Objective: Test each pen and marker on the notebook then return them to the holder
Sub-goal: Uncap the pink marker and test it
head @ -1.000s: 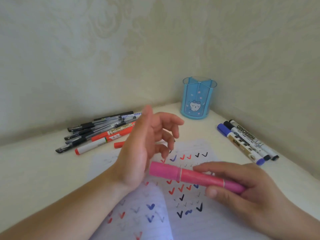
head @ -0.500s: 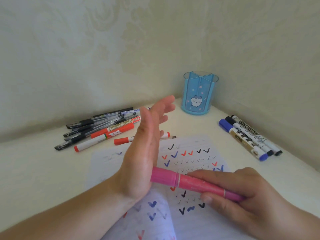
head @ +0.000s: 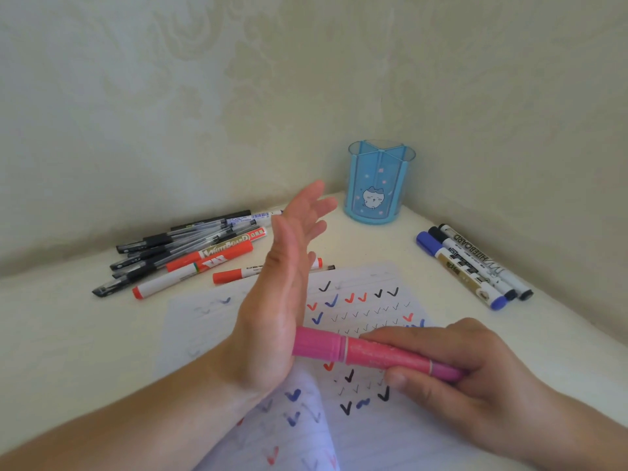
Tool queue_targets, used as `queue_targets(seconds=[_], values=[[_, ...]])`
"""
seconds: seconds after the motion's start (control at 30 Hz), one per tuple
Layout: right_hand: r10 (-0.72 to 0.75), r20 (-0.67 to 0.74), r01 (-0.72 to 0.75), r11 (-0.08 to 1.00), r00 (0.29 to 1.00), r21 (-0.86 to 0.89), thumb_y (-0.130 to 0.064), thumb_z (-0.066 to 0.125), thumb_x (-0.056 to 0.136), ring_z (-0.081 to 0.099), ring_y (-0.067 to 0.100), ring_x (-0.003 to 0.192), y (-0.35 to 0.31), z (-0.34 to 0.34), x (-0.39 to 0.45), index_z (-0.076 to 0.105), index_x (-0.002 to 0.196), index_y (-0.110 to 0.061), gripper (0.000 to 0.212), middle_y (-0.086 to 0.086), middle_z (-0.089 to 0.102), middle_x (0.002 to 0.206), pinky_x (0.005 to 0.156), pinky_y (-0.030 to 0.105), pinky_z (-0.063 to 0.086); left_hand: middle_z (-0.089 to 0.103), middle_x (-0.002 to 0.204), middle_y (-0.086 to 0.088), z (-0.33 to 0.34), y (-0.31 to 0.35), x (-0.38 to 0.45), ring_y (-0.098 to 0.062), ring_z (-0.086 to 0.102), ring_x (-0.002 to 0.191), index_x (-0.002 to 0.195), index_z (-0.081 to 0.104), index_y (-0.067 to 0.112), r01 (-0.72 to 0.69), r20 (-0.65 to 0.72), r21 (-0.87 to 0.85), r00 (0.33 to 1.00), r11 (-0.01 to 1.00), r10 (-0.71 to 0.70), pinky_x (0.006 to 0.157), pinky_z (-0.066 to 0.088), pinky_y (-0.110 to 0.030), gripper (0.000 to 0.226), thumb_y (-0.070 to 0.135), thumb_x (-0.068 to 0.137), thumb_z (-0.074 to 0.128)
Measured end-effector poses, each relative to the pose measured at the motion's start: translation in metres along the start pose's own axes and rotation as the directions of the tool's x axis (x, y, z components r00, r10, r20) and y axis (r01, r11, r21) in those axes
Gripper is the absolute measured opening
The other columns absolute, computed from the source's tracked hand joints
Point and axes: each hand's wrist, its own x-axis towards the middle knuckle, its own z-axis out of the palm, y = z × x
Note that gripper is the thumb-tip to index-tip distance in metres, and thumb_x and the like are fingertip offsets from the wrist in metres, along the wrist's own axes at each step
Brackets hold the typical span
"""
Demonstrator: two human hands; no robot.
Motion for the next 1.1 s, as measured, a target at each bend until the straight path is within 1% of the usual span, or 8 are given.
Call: queue_targets(seconds=[0.17,0.4,0.57,0.67,0.8,0.87,0.97,1.1], values=[[0.02,0.004,-0.02,1.0,1.0,-0.004,-0.021,0.061,0.093,0.035,-0.003,0.049,0.001,0.001,0.001,0.068,0.116,-0.017,0.025,-0.019,0.048,0.061,0.049,0.008,0.031,0.045,0.146,0.01,-0.001,-0.005,0.008,-0.008,0.031,0.142,0.143,0.037,0.037,0.011,0.016,0.058,1.0,0.998,-0.012,0.116,0.014,-0.041,0.114,0.101,0.048,0.038],[0.095,-0.062,-0.098,0.995,0.993,-0.035,-0.039,0.064,0.089,0.05,0.004,0.048,0.0,0.008,0.001,0.067,0.112,-0.028,0.026,-0.018,0.066,0.068,0.048,0.016,0.041,0.043,0.147,0.015,-0.01,-0.018,0.011,-0.003,0.025,0.144,0.146,0.037,0.034,-0.055,0.123,0.171,0.992,0.984,0.034,0.119,0.013,-0.043,0.094,0.092,0.073,0.023],[0.27,-0.144,-0.228,0.941,0.952,0.251,-0.027,0.066,0.085,0.035,0.019,0.049,-0.002,0.003,0.0,0.052,0.103,-0.034,0.023,0.013,0.054,0.06,0.046,0.023,0.031,0.045,0.142,0.01,-0.029,-0.008,0.019,-0.013,0.032,0.14,0.136,0.05,0.026,-0.196,0.134,0.454,0.979,0.869,0.151,0.111,0.027,-0.023,0.083,0.081,0.084,0.016],[0.349,-0.231,-0.232,0.879,0.908,0.417,-0.008,0.069,0.081,0.04,0.017,0.044,-0.012,-0.005,0.003,0.059,0.083,-0.02,0.016,0.015,0.054,0.056,0.042,0.018,0.029,0.049,0.133,0.012,-0.072,0.009,0.014,-0.006,0.034,0.132,0.129,0.057,0.029,-0.182,0.144,0.73,0.983,0.659,0.111,0.11,0.03,-0.025,0.071,0.078,0.086,0.03],[0.343,-0.215,-0.297,0.929,0.914,0.219,-0.012,0.061,0.084,0.06,0.027,0.047,-0.004,-0.042,0.011,0.066,0.097,-0.016,0.014,0.012,0.065,0.063,0.039,0.034,0.048,0.058,0.126,0.0,-0.177,0.048,-0.036,-0.026,0.048,0.116,0.12,0.064,0.022,-0.25,0.242,0.967,0.957,0.037,0.157,0.101,0.042,-0.041,0.046,0.055,0.09,0.051],[0.322,-0.281,-0.255,0.934,0.904,0.249,-0.02,0.054,0.096,0.061,0.034,0.055,0.023,-0.053,0.029,0.063,0.106,-0.017,0.013,0.009,0.065,0.07,0.045,0.049,0.054,0.058,0.125,-0.001,-0.23,0.067,-0.087,-0.025,0.049,0.115,0.119,0.063,0.022,-0.141,0.143,0.99,0.983,-0.023,0.119,0.1,0.042,-0.039,0.045,0.055,0.093,0.048],[0.18,-0.292,-0.104,0.961,0.939,0.257,-0.023,0.046,0.102,0.057,0.018,0.048,-0.012,-0.014,0.088,0.065,0.1,-0.022,0.02,-0.003,0.061,0.063,0.043,0.036,0.054,0.056,0.128,0.003,-0.285,0.093,-0.179,-0.018,0.046,0.12,0.119,0.063,0.025,0.115,-0.111,0.991,0.992,-0.068,0.056,0.102,0.04,-0.034,0.049,0.06,0.092,0.041],[-0.026,-0.161,0.093,0.901,0.987,0.424,-0.027,0.059,0.09,0.044,0.01,0.039,-0.118,0.095,0.161,0.066,0.075,-0.024,0.016,-0.008,0.054,0.049,0.036,0.017,0.034,0.059,0.108,0.009,-0.316,0.115,-0.28,-0.011,0.055,0.104,0.105,0.066,0.022,0.378,-0.385,0.922,0.918,0.088,0.094,0.084,0.041,-0.014,0.03,0.042,0.095,0.046]])
